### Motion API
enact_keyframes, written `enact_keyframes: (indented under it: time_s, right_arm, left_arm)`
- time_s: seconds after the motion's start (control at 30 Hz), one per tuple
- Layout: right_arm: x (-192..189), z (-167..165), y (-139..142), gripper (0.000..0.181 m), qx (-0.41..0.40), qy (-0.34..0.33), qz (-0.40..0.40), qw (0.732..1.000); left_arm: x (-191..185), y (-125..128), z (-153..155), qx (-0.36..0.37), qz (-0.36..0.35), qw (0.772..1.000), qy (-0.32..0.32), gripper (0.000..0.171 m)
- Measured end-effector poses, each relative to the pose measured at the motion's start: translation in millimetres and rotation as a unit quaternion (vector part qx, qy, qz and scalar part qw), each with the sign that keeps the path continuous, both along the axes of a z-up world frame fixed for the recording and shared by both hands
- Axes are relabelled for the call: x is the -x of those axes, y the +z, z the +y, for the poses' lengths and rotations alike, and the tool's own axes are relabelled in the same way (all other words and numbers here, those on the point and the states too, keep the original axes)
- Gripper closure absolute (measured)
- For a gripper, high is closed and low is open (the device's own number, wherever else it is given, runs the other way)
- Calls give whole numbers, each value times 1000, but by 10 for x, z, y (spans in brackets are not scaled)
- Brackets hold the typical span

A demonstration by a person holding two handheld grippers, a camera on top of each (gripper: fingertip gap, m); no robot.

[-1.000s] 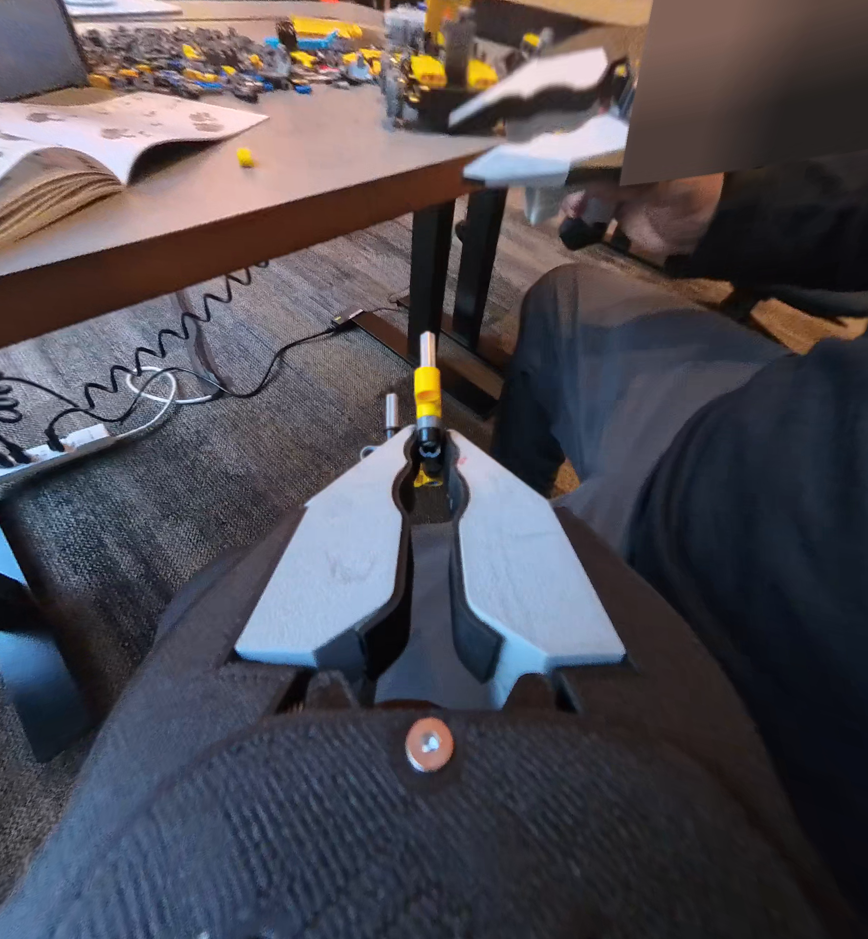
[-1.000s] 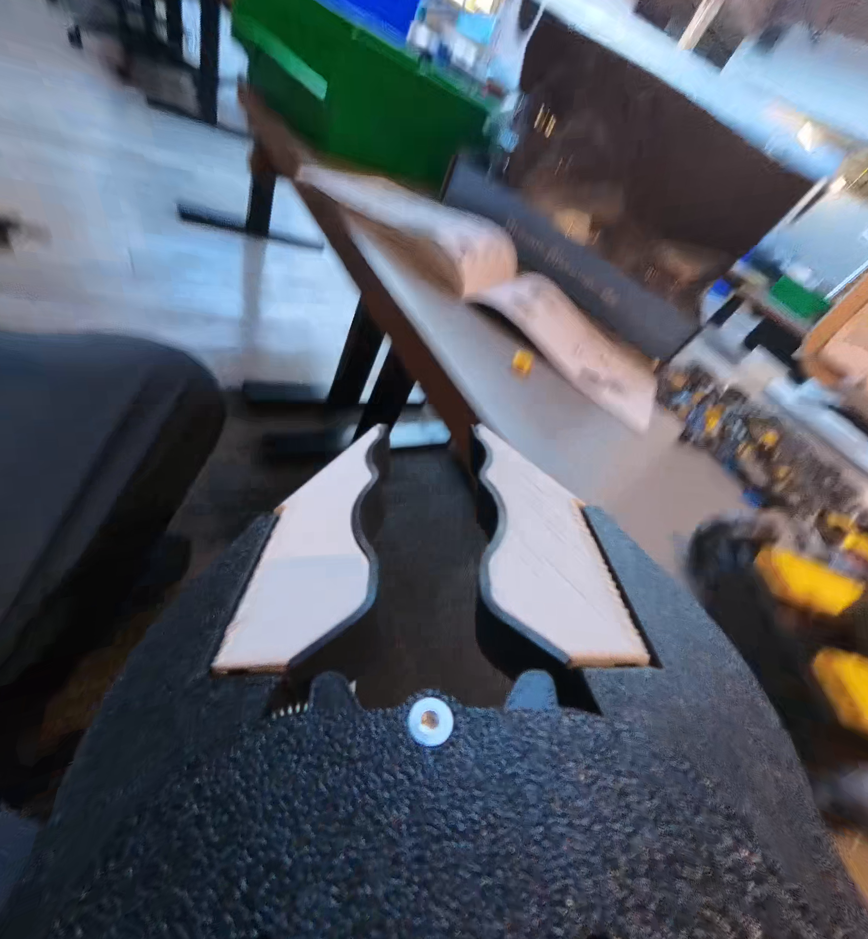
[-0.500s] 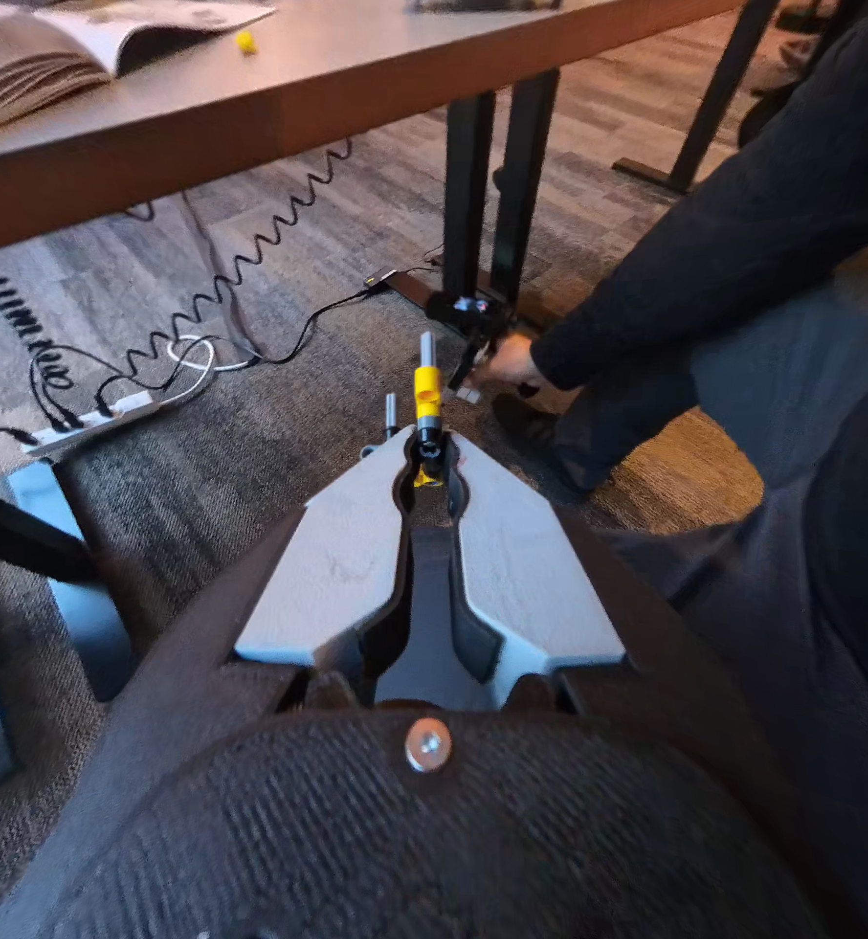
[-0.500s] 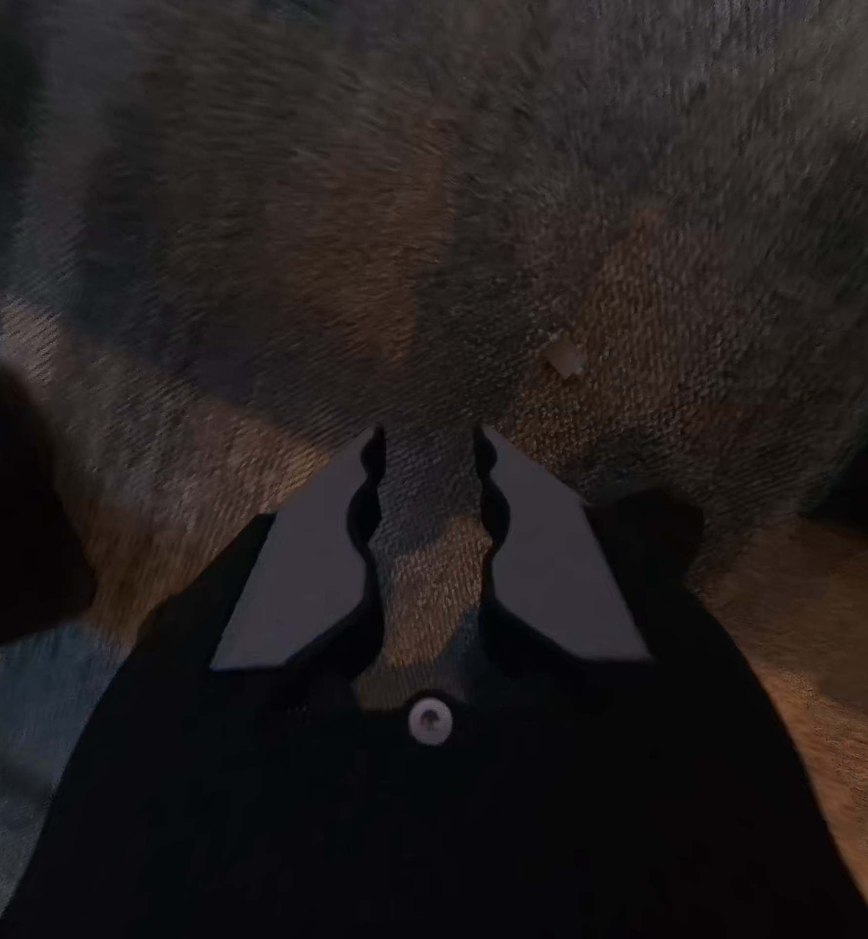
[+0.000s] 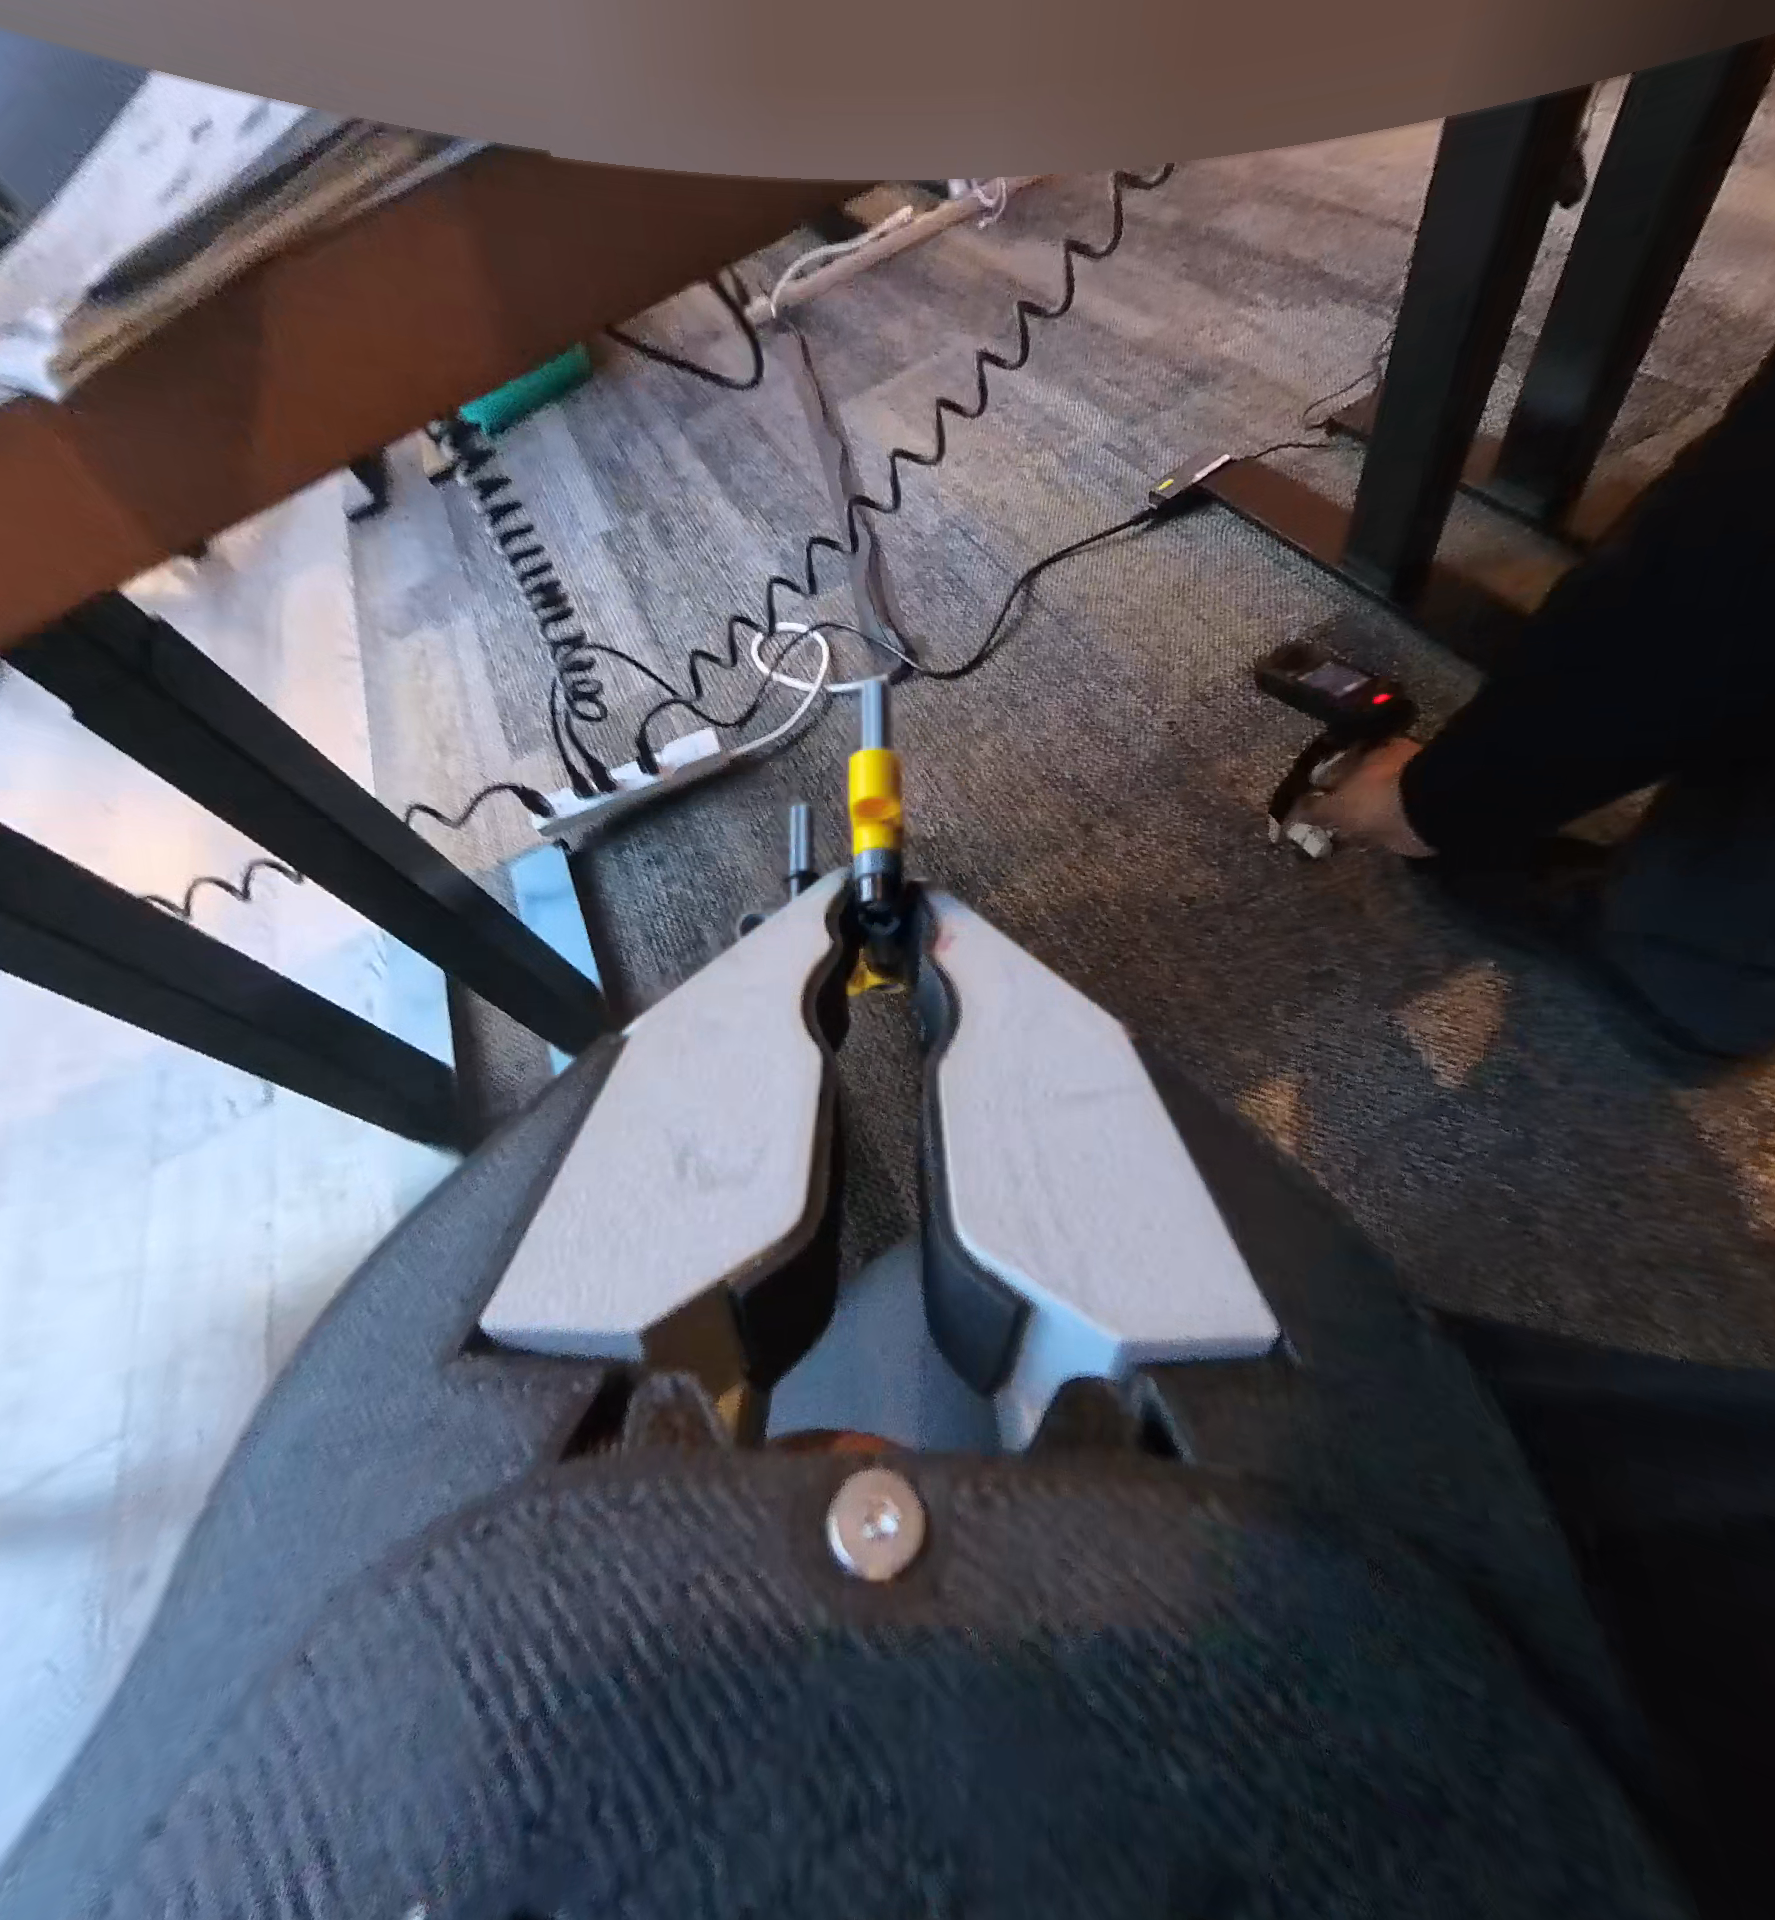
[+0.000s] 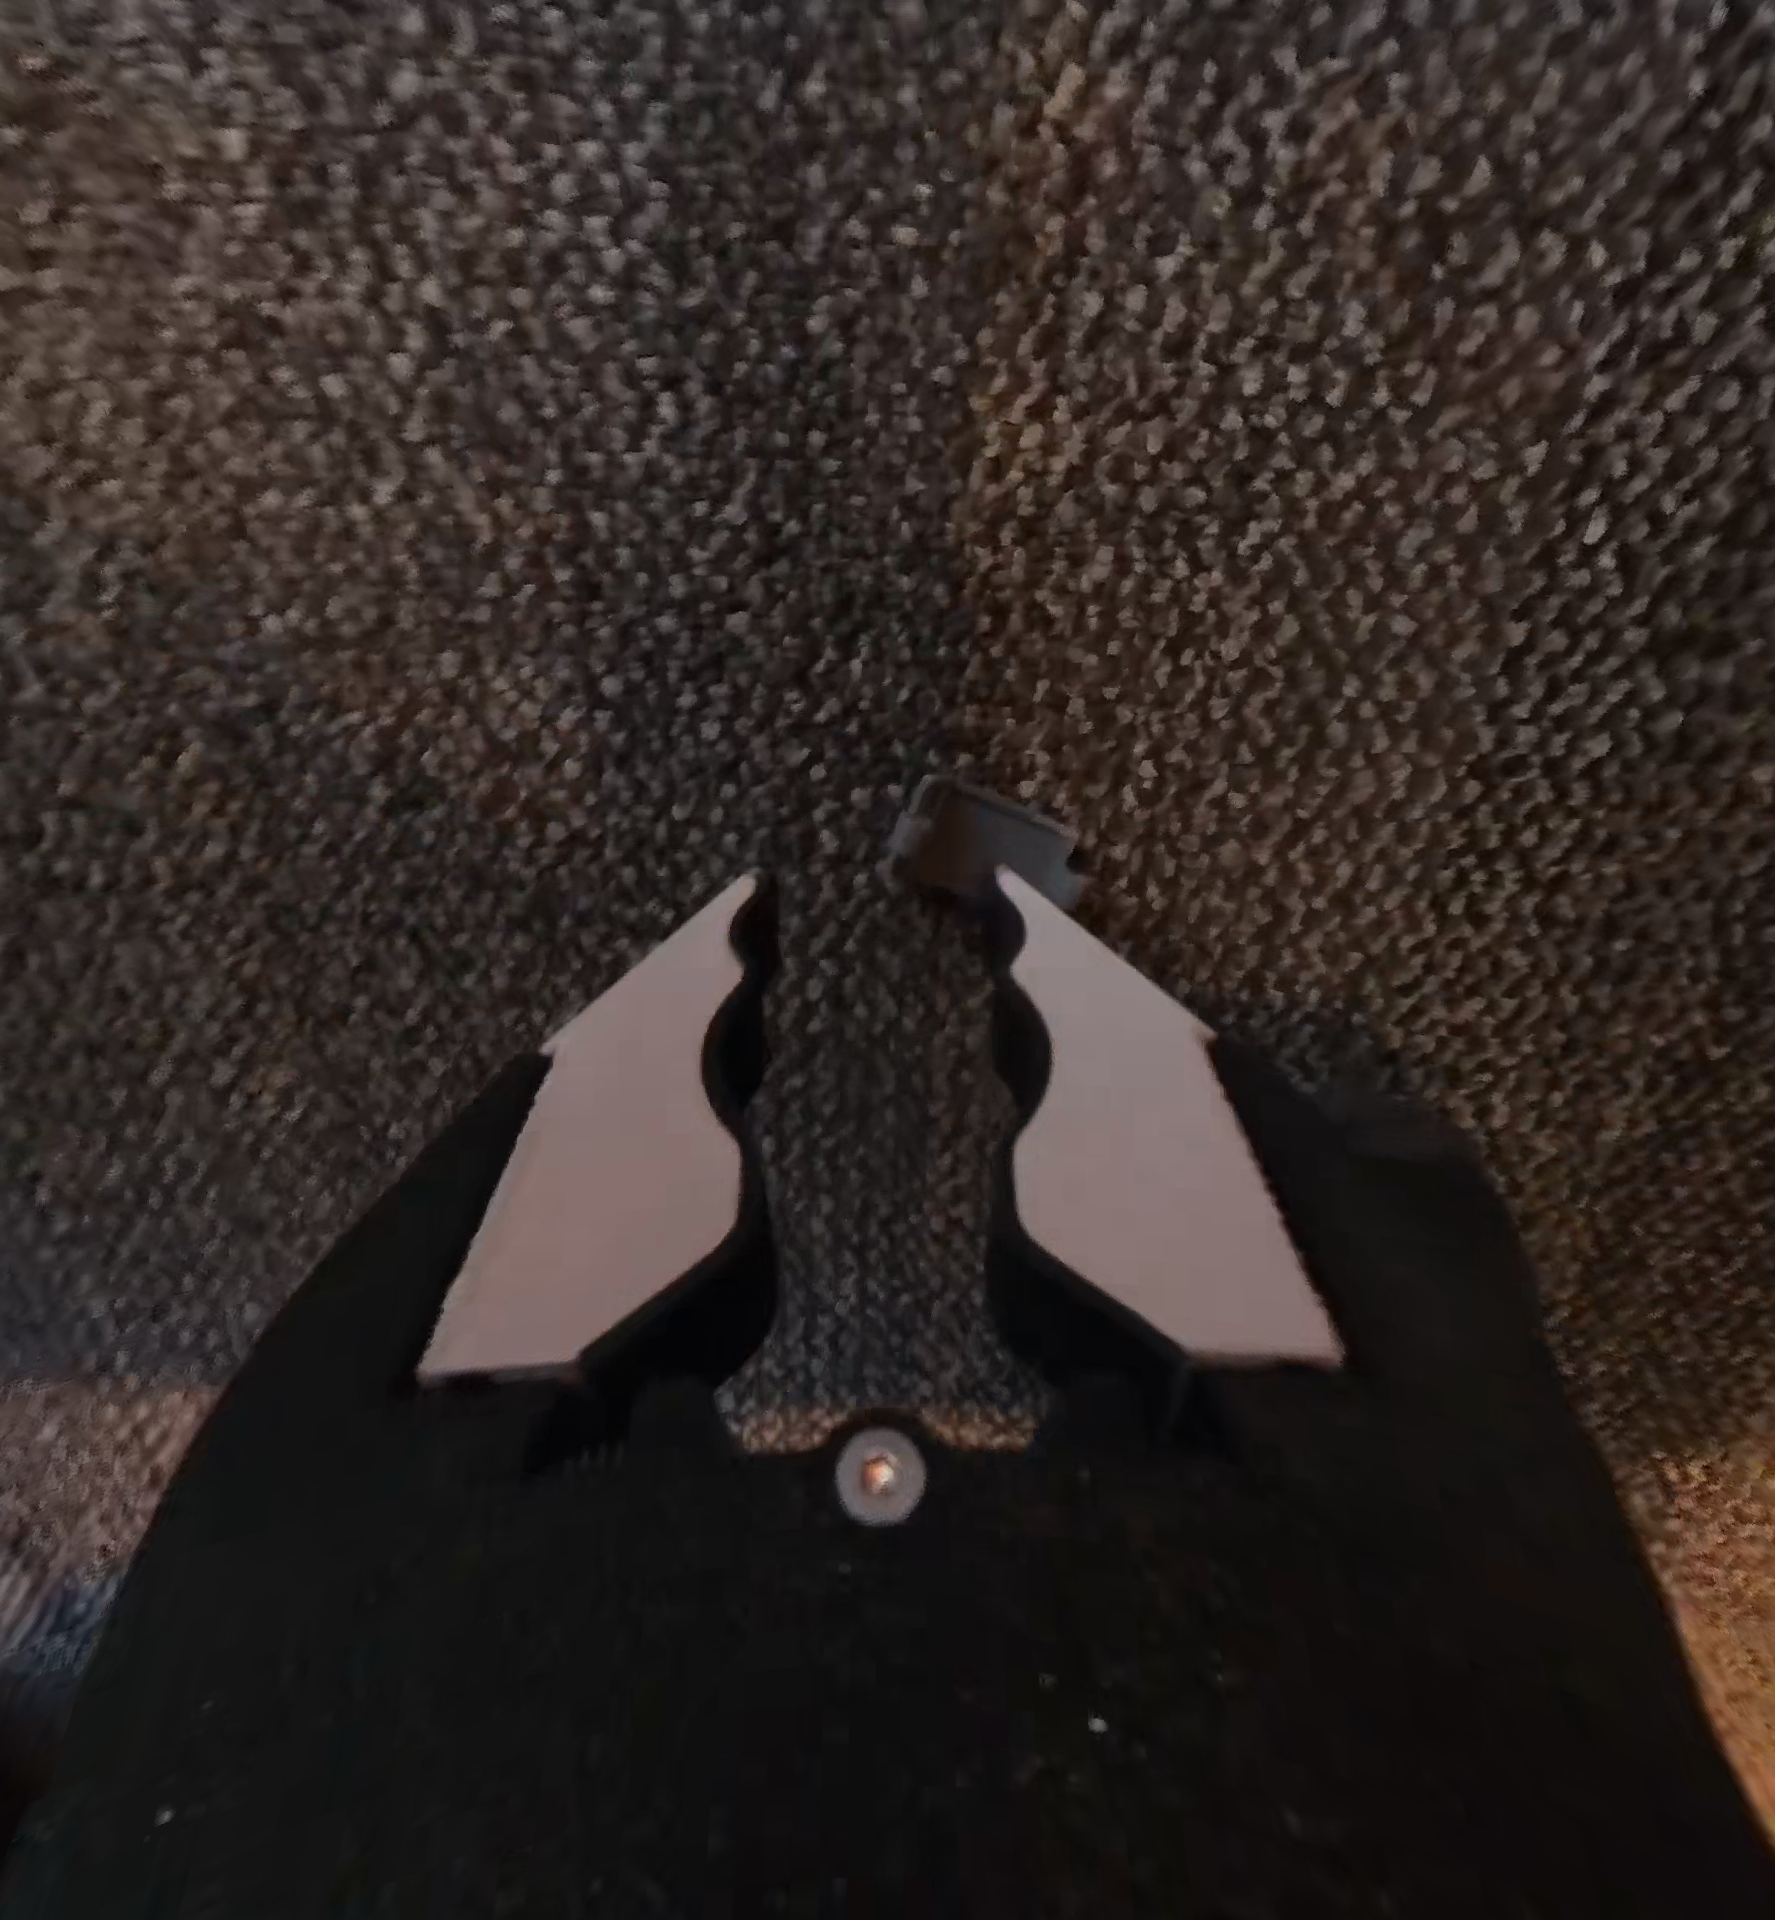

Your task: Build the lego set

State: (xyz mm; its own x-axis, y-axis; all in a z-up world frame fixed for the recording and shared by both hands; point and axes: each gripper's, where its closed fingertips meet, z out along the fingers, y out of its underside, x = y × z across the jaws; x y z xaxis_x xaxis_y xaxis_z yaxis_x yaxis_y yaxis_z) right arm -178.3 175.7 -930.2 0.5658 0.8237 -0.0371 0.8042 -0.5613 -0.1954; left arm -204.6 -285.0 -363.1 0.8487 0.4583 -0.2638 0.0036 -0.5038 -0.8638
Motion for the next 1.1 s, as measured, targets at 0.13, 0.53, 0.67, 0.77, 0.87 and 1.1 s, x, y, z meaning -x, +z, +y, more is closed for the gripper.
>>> enact_keyframes:
  time_s: [0.13,0.53,0.67,0.77,0.87,1.1]
  right_arm:
    - [-52,-49,-245,178,38,-23,-21,999]
    - [-184,-540,858,181,130,61,110,983]
    - [-491,-822,1479,181,155,77,148,974]
    - [-730,-1228,1960,181,188,140,148,961]
    - [-842,-1811,2601,181,229,259,161,924]
    - [-1315,-3179,4912,181,186,544,313,756]
  left_arm:
    - [133,16,-90,-16,-38,999,17,165]
    - [-60,249,-13,-50,-6,999,-17,165]
    - [-323,556,12,-66,24,996,-48,165]
    - [-564,862,57,-96,38,992,-79,165]
    - [-820,1035,162,-128,34,981,-142,165]
    - [-1051,1049,405,-128,32,968,-215,165]
